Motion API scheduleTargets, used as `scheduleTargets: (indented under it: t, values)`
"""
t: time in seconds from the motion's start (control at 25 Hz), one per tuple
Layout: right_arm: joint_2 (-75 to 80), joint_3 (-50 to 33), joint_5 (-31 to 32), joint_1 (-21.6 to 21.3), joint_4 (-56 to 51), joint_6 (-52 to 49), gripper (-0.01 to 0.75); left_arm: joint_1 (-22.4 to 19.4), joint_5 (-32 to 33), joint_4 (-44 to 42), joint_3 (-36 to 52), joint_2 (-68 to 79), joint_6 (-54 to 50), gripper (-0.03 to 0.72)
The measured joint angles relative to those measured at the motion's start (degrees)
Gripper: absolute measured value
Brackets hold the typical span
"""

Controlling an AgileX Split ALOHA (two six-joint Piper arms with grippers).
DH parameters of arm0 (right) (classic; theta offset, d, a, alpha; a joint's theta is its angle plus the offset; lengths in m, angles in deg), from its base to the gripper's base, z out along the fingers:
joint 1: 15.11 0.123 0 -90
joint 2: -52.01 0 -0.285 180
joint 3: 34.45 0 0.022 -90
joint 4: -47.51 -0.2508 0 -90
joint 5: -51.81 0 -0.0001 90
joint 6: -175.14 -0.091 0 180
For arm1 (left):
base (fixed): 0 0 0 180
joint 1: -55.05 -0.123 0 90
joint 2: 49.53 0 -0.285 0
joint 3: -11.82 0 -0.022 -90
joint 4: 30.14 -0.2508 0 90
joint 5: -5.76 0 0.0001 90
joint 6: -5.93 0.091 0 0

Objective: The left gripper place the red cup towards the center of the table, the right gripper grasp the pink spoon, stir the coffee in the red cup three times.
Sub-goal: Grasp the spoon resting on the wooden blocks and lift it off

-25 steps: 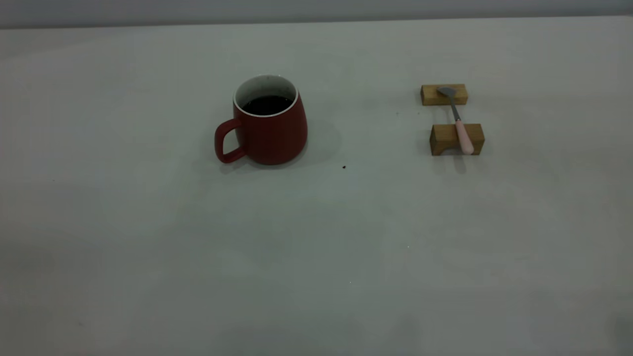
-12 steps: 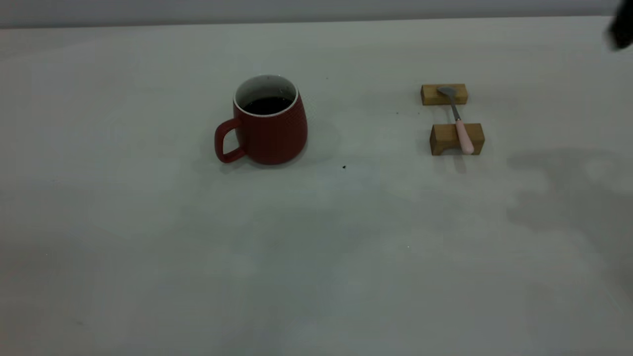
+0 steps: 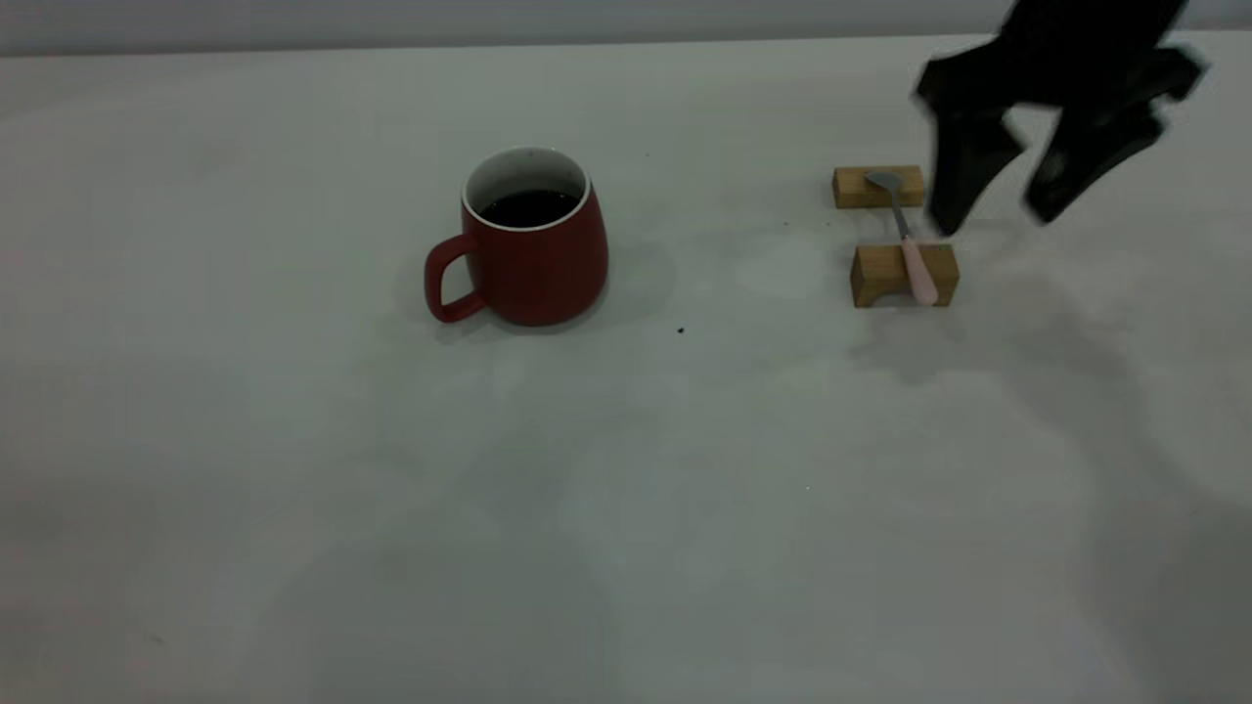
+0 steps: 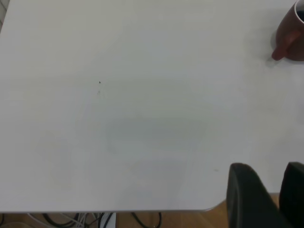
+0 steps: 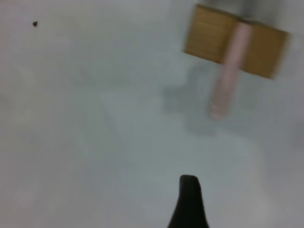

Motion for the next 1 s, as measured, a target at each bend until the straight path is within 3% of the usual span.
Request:
scheduleTargets:
  t: [0.24, 1.0]
  values:
    - [3.18, 3.47, -0.24, 2.48, 0.24, -1.33, 0.674, 0.00, 0.00, 0.00, 0.00, 0.00, 0.04, 0.241]
    - [8.06, 3.49, -7.48, 2.48, 5.49, -6.12, 0.658, 0.00, 0.00, 0.00, 0.00, 0.00, 0.04, 0.243]
